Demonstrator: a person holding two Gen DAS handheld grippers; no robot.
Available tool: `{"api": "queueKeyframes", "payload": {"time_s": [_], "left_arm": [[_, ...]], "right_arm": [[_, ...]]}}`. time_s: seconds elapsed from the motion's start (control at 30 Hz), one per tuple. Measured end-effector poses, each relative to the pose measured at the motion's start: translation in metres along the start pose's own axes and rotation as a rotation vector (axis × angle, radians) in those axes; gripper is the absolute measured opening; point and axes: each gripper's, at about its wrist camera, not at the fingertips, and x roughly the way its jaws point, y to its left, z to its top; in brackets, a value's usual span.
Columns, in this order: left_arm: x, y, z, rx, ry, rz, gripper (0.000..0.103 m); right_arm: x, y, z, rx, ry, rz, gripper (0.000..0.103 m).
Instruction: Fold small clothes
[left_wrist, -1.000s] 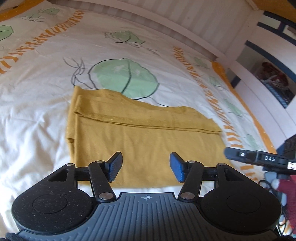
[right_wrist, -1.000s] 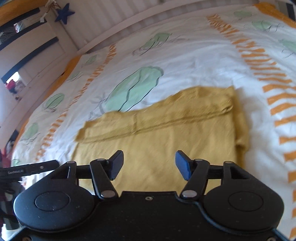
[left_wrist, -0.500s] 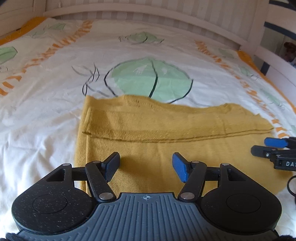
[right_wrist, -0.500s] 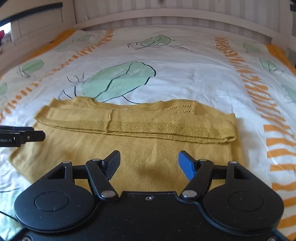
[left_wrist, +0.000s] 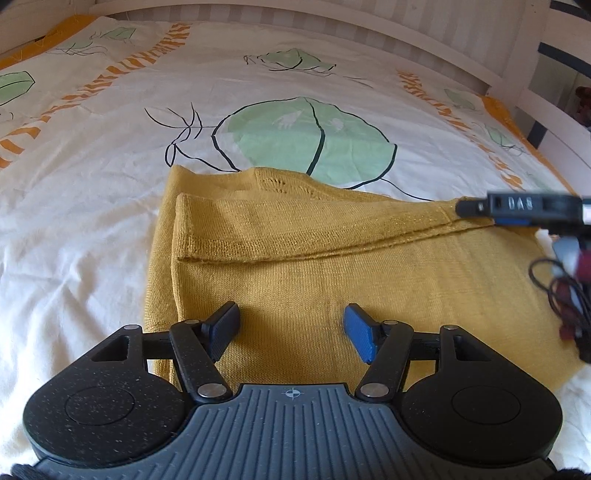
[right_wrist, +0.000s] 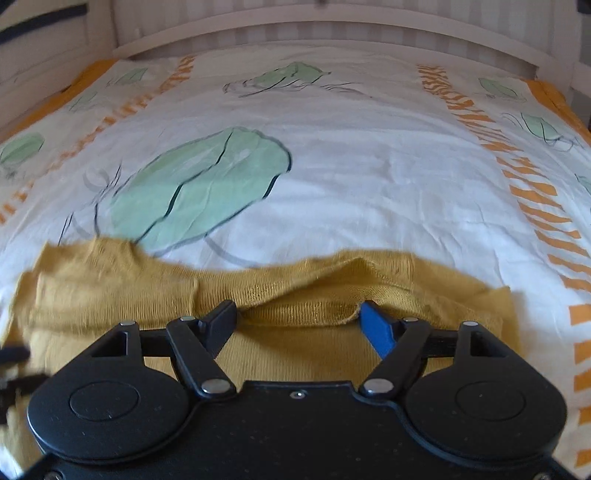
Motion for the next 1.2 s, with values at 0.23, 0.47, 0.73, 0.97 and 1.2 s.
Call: {"api": "queueKeyframes", "payload": {"time_s": [0.23,0.47,0.73,0.97,1.2], "left_arm": [[0.0,0.002,0.009,0.007,0.031,-0.009,0.061],[0.017,0.008,0.037,0.019,0.049,0.034,0.062],[0.057,0.013,0.073,0.016,0.082,0.066,0.062],[0.067,0.026,0.097,-0.097,0.062,0.063,0.062],[0.048,0.024,0.1,-0.126,0.038,0.047,0.062]], "right_arm": [[-0.023,-0.017,0.001,0.074,-0.063,0.024,0.076],[-0.041,-0.013,-0.04,-0.068,0.0,0.029,0.077],[-0.038,-0.013,-0.062,-0.104,-0.023,0.01,0.084],[-0.037,-0.016,-0.065,-0.083,-0.036,0.021,0.087],[-0.037,-0.014,-0.063,-0.078,-0.024,0.011,0.088]]}}
